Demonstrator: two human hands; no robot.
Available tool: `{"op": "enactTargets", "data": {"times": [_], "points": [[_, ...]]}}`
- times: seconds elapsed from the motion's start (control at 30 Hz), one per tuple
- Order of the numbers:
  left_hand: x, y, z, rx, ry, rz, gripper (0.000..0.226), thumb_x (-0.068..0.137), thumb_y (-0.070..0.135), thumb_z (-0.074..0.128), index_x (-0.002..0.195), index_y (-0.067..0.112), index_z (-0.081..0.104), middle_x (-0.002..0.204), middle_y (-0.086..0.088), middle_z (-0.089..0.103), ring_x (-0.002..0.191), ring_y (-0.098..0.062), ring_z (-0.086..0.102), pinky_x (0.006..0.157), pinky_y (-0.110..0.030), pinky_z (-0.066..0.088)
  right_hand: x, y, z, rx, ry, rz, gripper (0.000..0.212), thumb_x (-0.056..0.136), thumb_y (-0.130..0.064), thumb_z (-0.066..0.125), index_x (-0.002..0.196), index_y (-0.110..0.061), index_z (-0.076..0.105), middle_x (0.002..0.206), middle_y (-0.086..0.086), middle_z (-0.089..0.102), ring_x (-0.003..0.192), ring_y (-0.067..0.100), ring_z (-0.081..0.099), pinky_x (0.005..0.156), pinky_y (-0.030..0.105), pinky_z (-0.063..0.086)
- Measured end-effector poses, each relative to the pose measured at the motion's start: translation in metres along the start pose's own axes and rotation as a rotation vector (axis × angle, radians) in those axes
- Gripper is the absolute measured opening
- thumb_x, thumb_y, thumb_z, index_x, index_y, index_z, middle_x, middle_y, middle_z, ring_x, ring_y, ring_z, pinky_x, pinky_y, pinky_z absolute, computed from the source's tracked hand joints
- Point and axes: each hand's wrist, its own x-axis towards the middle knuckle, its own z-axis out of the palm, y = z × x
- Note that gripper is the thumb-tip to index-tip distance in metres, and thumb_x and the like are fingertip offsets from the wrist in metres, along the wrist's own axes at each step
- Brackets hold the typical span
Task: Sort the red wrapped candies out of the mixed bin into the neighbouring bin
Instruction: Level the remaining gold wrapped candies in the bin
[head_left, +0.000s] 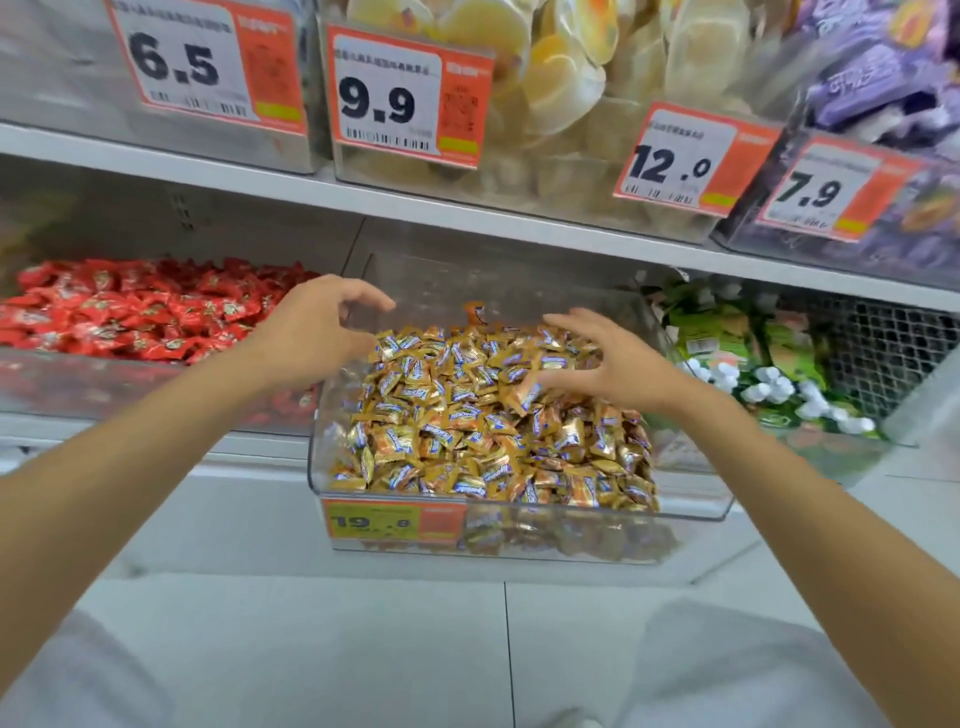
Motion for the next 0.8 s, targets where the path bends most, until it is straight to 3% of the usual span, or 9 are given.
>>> {"op": "enactTargets", "data": {"times": [0.13, 0.2, 0.37, 0.5, 0.67, 0.8], "points": [[-0.002, 0.004, -0.002, 0.043, 0.019, 0.027, 0.035, 0.079, 0.011, 0.072, 0.104, 0.036, 0.066, 0.086, 0.001, 0.051, 0.079, -0.018, 0.046, 0.07, -0.031, 0.041, -0.031, 0.005, -0.012, 0.04, -0.036, 0.015, 0.078, 0.071, -0.058, 0.068, 0.141, -0.037, 0.044, 0.152, -0.009, 0.035, 0.143, 0.01, 0.028, 0.11, 0.022, 0.023], [-0.003, 0.007, -0.001, 0.083, 0.036, 0.079, 0.037, 0.077, 0.011, 0.071, 0.103, 0.038, 0.066, 0.084, 0.008, 0.05, 0.088, -0.019, 0.043, 0.08, -0.037, 0.041, -0.041, 0.005, -0.011, 0.039, -0.085, 0.056, 0.086, 0.064, -0.063, 0.068, 0.142, -0.036, 0.043, 0.152, -0.008, 0.035, 0.142, 0.011, 0.03, 0.111, 0.024, 0.025], [-0.005, 0.018, 0.001, 0.215, 0.028, 0.128, 0.035, 0.081, 0.013, 0.068, 0.112, 0.028, 0.068, 0.105, 0.0, 0.056, 0.11, -0.027, 0.045, 0.095, -0.038, 0.036, -0.055, 0.01, 0.0, 0.154, -0.217, 0.252, 0.112, 0.07, -0.067, 0.068, 0.156, -0.027, 0.009, 0.162, -0.006, 0.012, 0.147, 0.014, 0.018, 0.117, 0.033, 0.023], [-0.009, 0.017, 0.003, 0.191, -0.089, 0.044, 0.039, 0.082, 0.026, 0.071, 0.119, 0.03, 0.063, 0.128, -0.006, 0.054, 0.125, -0.029, 0.042, 0.107, -0.046, 0.035, -0.056, 0.009, 0.012, 0.134, -0.254, 0.432, 0.115, 0.076, -0.073, 0.057, 0.155, -0.021, -0.008, 0.164, 0.0, 0.005, 0.148, 0.025, 0.017, 0.115, 0.04, 0.026], [-0.019, 0.021, 0.014, 0.089, -0.003, 0.042, 0.034, 0.088, 0.027, 0.067, 0.122, 0.024, 0.062, 0.124, 0.001, 0.056, 0.129, -0.024, 0.038, 0.109, -0.041, 0.032, -0.024, -0.008, 0.051, 0.244, -0.027, 0.545, 0.119, 0.067, -0.078, 0.063, 0.155, -0.027, 0.002, 0.162, 0.012, 0.008, 0.147, 0.038, 0.014, 0.113, 0.055, 0.029], [-0.018, 0.022, 0.013, -0.021, 0.06, 0.037, 0.027, 0.097, 0.029, 0.053, 0.12, 0.021, 0.063, 0.123, 0.001, 0.061, 0.12, -0.021, 0.051, 0.107, -0.048, 0.037, -0.004, -0.028, 0.069, 0.235, 0.07, 0.414, 0.104, 0.072, -0.073, 0.065, 0.153, -0.031, 0.016, 0.159, 0.014, 0.018, 0.147, 0.038, 0.013, 0.115, 0.055, 0.024]]}}
